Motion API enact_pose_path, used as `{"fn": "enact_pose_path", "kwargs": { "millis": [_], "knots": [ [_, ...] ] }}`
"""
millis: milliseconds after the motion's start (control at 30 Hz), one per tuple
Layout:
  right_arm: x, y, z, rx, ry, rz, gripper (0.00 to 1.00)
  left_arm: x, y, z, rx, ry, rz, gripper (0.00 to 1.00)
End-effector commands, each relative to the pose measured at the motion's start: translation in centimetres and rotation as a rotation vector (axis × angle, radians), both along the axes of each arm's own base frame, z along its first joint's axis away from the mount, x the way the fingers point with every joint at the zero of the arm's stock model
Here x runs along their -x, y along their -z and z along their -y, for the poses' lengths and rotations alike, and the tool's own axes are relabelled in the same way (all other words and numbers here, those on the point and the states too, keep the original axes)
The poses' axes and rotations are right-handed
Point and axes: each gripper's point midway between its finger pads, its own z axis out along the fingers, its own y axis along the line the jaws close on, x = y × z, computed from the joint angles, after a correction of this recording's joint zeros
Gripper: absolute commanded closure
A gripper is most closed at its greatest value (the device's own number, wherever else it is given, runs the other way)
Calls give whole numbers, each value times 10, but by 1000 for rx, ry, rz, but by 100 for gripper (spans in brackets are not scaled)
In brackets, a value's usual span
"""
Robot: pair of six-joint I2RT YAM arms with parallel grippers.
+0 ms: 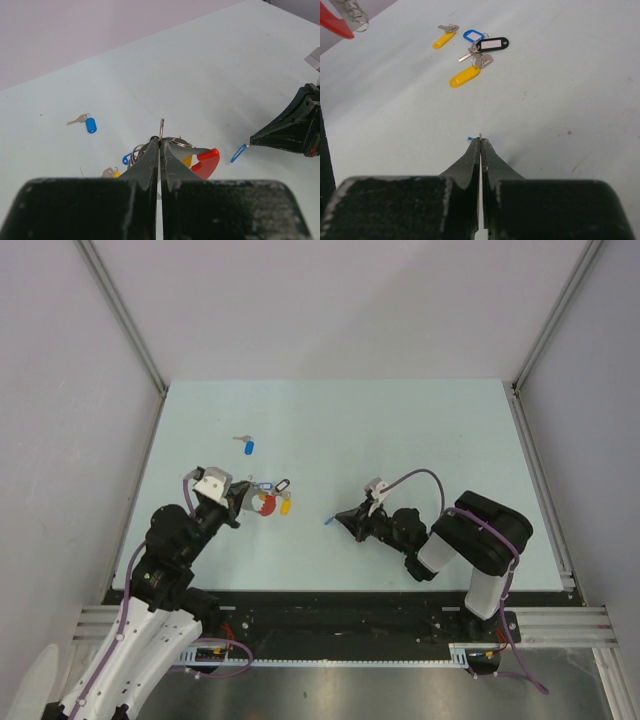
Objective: Put the keys on the keyring
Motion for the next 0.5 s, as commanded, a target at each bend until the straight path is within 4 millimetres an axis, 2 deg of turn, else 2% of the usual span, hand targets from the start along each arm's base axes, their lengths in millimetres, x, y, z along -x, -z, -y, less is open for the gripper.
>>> {"fn": "enact_pose_path", "kwargs": {
  "millis": [0, 167, 267, 300, 367, 400, 433, 467],
  "knots": [
    [8, 0, 10, -20, 36, 38, 100, -2, -15, 2, 22, 11, 53, 99],
    [21, 20, 26, 40, 68, -3, 97, -1, -15, 3, 22, 15, 57, 99],
    [29, 30, 34, 65, 77, -29, 88, -1, -17, 2, 24, 15, 61, 100],
    [32, 32, 34, 74, 73, -35, 82, -1, -16, 3, 23, 16, 58, 100],
    [34, 29, 36, 73, 82, -36, 76, -1, -16, 4, 23, 21, 59, 100],
    [37, 38, 38, 112, 80, -65, 71, -1, -16, 3, 23, 19, 59, 100],
    [38, 37, 38, 122, 80, -74, 69, -1, -17, 3, 25, 19, 60, 100],
    [38, 27, 37, 113, 81, -63, 68, -1, -17, 3, 24, 19, 62, 100]
  ]
}}
